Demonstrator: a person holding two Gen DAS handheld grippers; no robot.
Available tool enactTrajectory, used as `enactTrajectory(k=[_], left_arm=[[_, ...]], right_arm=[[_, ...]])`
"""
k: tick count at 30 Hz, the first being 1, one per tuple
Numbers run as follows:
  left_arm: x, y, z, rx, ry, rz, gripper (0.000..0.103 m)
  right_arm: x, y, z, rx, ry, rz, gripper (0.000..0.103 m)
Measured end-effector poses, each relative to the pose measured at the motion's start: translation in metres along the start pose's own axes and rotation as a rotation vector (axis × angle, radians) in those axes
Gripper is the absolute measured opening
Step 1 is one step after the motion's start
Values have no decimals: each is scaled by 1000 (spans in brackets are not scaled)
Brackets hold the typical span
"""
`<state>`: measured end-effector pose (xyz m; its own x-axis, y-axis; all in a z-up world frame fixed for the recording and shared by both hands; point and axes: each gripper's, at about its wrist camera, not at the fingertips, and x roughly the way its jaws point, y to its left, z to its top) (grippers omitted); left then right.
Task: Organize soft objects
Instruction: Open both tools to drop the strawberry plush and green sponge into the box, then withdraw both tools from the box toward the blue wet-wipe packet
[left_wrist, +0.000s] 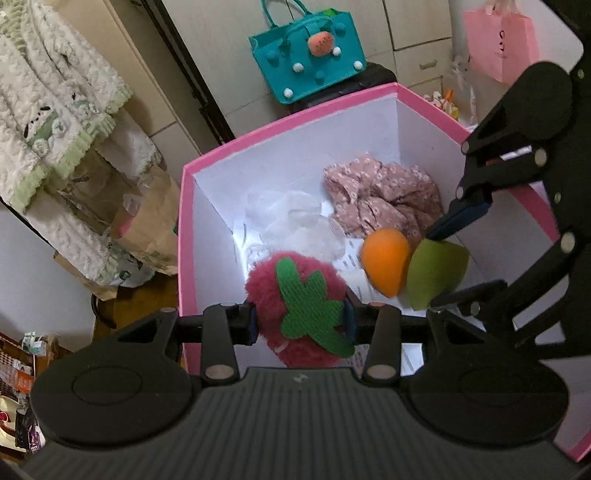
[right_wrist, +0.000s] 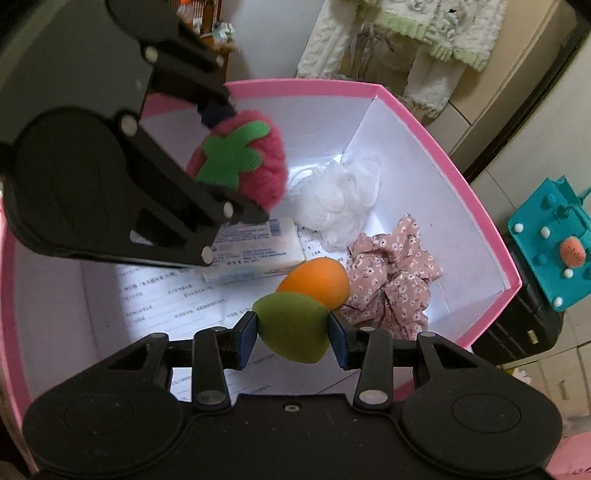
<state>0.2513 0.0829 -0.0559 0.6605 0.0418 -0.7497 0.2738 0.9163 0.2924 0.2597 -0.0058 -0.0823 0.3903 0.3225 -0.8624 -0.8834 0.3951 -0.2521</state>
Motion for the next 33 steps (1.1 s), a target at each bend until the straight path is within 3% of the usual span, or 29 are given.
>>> enactTrajectory(k=[4, 6, 10, 15, 21, 28, 33], left_arm=[[0, 3, 4, -18, -16, 0, 46], [0, 5, 6, -32, -22, 0, 56], [-10, 9, 5, -45, -66, 11, 59], [-35, 22, -4, -117, -119, -32, 60], [-67, 24, -18, -122, -134, -83, 63], [-103, 18, -29, -83, -159, -95, 70], [-128, 15, -34, -95, -156, -164, 71]], right_arm=[[6, 5, 2, -29, 22, -61, 50], [6, 6, 2, -33, 24, -101, 55], [-7, 2, 0, 27, -27, -113, 63], [-40, -9, -13, 187, -120, -56, 63], [-83, -12, -35, 362, -220, 28, 64], [-115, -13, -55, 472, -281, 102, 64], [-136, -3, -63, 486, -308, 107, 64]])
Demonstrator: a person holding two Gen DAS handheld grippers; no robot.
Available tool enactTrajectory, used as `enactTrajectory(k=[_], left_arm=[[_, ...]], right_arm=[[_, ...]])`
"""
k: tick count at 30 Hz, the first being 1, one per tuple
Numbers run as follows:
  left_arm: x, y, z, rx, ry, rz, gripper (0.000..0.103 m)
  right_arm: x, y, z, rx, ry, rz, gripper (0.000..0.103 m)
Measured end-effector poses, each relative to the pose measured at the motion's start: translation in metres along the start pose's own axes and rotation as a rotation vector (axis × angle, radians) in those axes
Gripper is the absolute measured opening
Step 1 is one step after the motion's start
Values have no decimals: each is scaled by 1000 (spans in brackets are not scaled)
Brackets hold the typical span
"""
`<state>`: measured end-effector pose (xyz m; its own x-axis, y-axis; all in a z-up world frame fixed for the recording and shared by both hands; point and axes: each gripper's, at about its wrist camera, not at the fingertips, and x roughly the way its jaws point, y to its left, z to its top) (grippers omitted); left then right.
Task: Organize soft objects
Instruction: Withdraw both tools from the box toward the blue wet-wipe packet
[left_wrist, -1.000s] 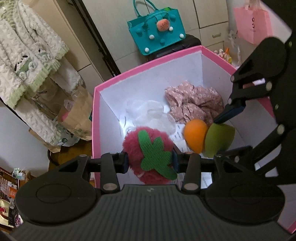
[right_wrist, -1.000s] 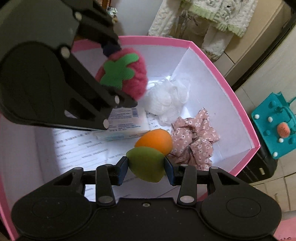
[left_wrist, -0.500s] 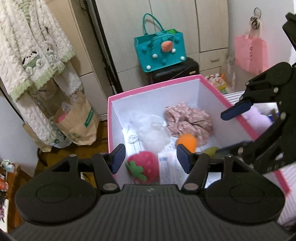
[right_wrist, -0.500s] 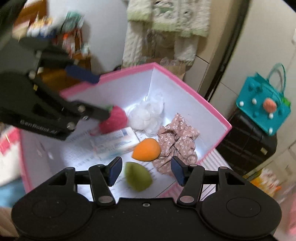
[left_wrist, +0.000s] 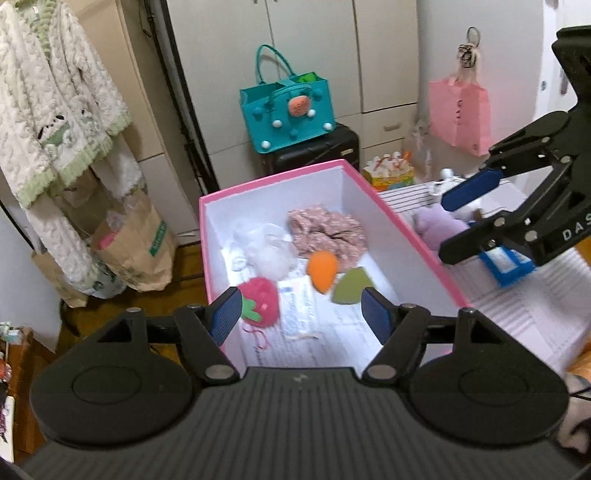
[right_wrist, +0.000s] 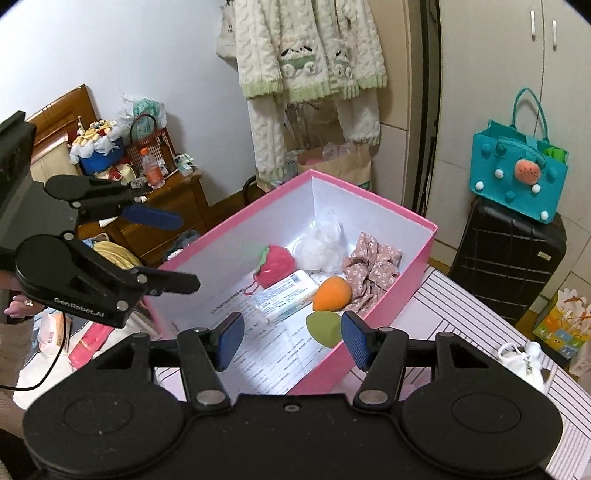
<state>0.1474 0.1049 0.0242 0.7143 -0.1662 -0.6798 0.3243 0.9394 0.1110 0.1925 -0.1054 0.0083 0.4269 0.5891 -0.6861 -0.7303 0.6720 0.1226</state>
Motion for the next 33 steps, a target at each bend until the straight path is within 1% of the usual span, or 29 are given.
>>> enactTrajectory(k=[4, 9, 13, 17, 22, 26, 30, 33], left_arm=[[-18, -10, -1, 12, 1, -26, 74], [-34, -24, 0, 11, 31, -90, 76], [-40, -38, 2, 9, 46, -137, 77], [-42, -58, 6, 30, 55, -171, 78], [-37, -85, 10, 61, 67, -218, 79], [-29, -107, 14, 94, 73, -282, 79], [-16, -124, 20, 118, 91, -293, 79], [-7, -137, 22, 134, 88, -322, 79]], right_arm=[[-23, 7, -6, -9, -8, -2, 64], [-51, 11, -17, -24, -15, -12, 64], [-73, 11, -30, -32, -21, -34, 64], [-91, 6, -44, -23, -23, -63, 64], [-108, -10, -68, 0, -27, -90, 64], [-115, -28, -89, 40, -33, -105, 64], [-117, -49, -113, 70, -19, -130, 64], [-115, -66, -128, 107, -14, -128, 64]])
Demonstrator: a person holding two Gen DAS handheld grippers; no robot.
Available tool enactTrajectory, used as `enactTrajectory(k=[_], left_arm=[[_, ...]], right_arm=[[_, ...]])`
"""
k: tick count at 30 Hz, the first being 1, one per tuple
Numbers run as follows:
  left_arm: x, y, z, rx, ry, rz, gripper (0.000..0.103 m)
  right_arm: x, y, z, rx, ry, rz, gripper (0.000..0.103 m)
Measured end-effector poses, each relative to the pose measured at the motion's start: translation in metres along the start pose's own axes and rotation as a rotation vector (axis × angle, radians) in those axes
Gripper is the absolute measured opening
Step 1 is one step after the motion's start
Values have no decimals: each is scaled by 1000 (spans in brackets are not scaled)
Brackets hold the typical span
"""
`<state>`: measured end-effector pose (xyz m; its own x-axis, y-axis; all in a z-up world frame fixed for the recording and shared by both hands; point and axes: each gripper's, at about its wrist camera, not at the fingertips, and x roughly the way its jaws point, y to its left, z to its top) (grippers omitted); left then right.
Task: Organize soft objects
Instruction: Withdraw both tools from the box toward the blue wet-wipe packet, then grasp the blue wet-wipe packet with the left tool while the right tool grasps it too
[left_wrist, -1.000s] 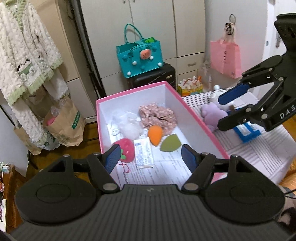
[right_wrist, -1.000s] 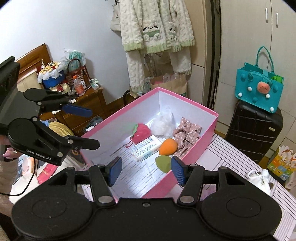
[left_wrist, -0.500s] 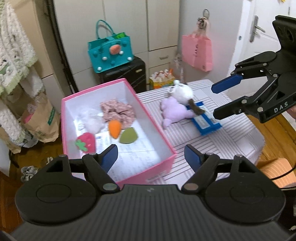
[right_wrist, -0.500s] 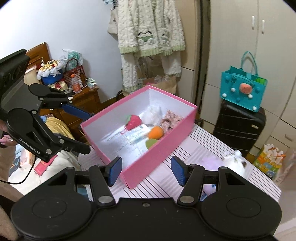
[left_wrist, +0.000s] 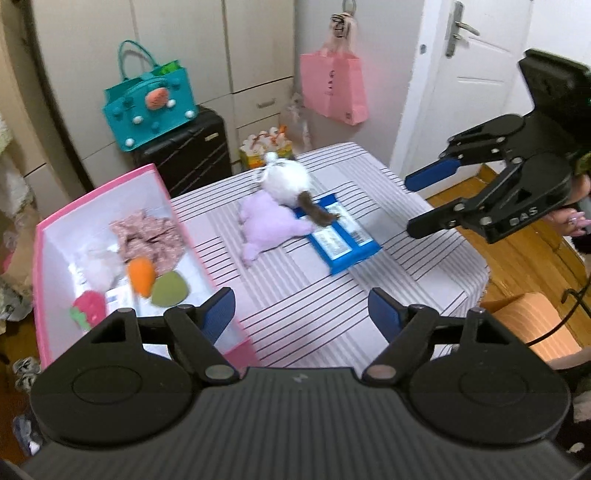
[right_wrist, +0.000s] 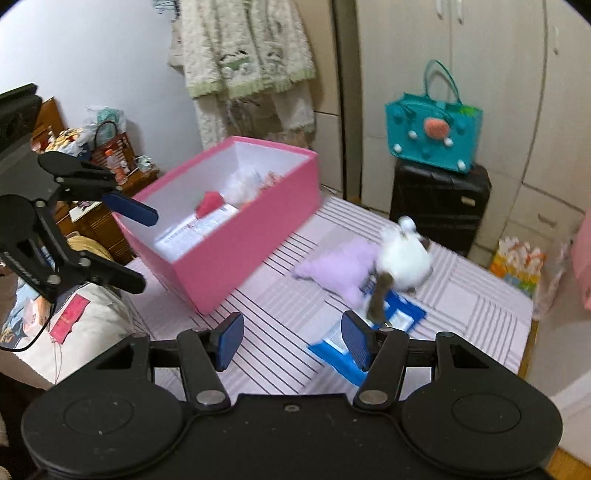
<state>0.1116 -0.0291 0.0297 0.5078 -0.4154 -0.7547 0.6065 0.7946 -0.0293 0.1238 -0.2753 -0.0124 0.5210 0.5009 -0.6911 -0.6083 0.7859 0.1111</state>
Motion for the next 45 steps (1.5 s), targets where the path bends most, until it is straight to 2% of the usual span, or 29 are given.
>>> enactTrajectory(k=[3, 8, 12, 17, 21, 26, 29, 32, 38, 39, 44, 45], left_arm=[[14, -10, 2, 15, -13, -17, 79], [46, -23, 1, 6, -13, -47, 78], [72, -25, -2, -51, -26, -48, 76], [97, -18, -7, -112, -22, -24, 76], [114, -10, -12, -206, -2, -66, 76], [134, -12, -20, -295, -47, -70, 72], [147, -14, -23, -377, -44, -112, 67], [162, -22, -27, -443, -30, -123, 60], [182, -36, -35, -576, -11, -206, 58], [183, -38, -35, -593, -24, -200, 58], [185, -41, -35, -658, -59, -165, 57], [186, -42, -34, -659, -66, -156, 57]], right_arm=[[7, -15, -13, 6, -24, -6, 64], [26, -37, -24, -54, -56, -42, 64], [49, -55, -26, -79, -50, -51, 64], [71, -72, -24, -138, -38, -116, 64], [87, -93, -21, -106, -20, -128, 64], [109, -128, -13, 15, -16, -77, 64], [124, -136, -9, -1, -3, -66, 64], [140, -144, -7, 14, 18, -18, 62], [157, -156, -6, 41, 33, 106, 61], [160, -160, -6, 50, 41, 133, 62], [159, -157, -11, 57, 52, 154, 61], [157, -156, -14, 61, 55, 164, 55]])
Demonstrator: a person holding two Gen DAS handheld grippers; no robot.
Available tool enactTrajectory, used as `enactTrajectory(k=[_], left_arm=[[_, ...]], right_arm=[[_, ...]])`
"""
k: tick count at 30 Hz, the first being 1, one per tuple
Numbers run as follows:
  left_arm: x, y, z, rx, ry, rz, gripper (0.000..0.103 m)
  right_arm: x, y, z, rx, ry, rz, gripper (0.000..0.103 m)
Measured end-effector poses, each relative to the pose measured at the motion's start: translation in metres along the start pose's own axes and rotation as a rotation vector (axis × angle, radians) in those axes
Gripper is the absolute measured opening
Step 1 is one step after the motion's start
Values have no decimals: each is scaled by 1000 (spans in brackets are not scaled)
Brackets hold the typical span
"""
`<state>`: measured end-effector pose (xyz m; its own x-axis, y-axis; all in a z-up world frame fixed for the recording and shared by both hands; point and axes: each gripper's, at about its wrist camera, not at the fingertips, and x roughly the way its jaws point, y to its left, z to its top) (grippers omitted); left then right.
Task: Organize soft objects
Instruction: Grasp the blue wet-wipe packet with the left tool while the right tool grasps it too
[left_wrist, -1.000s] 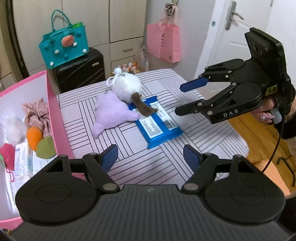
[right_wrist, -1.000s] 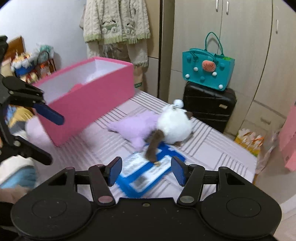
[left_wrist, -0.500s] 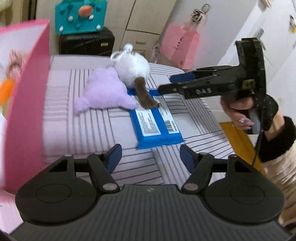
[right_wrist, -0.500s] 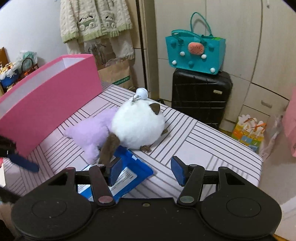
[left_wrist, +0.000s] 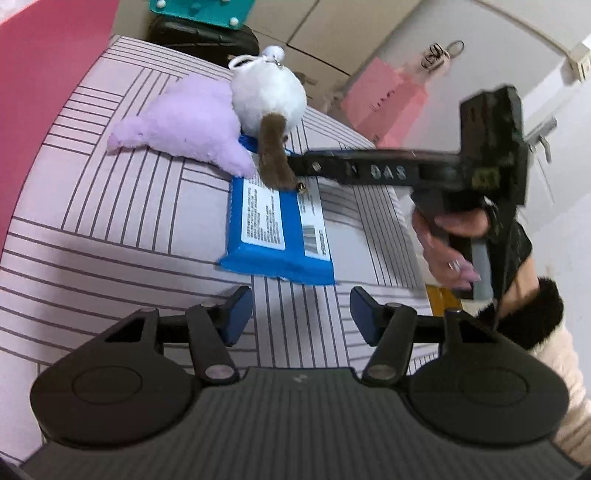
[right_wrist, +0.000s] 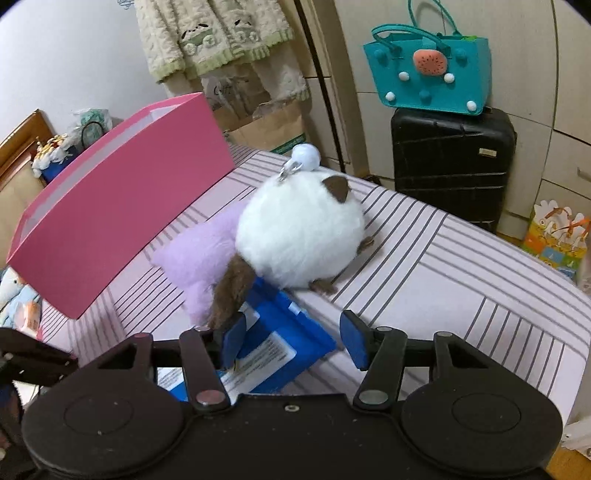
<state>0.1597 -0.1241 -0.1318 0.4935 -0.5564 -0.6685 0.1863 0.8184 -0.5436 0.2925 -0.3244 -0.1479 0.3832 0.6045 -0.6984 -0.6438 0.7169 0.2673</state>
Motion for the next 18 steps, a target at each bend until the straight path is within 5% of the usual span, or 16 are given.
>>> enactTrajectory(k=[3, 6, 14, 18], left_arm=[[0, -2, -1, 2, -28, 10, 57], [-1, 6, -1, -62, -51, -8, 57], [-8, 13, -1, -61, -107, 56, 54], [-7, 7, -1, -11, -142, 143, 52]], right_arm=[[-8, 0, -7, 25, 6, 13, 36], [-18, 0, -20, 58, 1, 22, 29], [-38, 16, -44, 61, 13, 12, 26], [-40, 17, -43, 69, -15, -14, 34]])
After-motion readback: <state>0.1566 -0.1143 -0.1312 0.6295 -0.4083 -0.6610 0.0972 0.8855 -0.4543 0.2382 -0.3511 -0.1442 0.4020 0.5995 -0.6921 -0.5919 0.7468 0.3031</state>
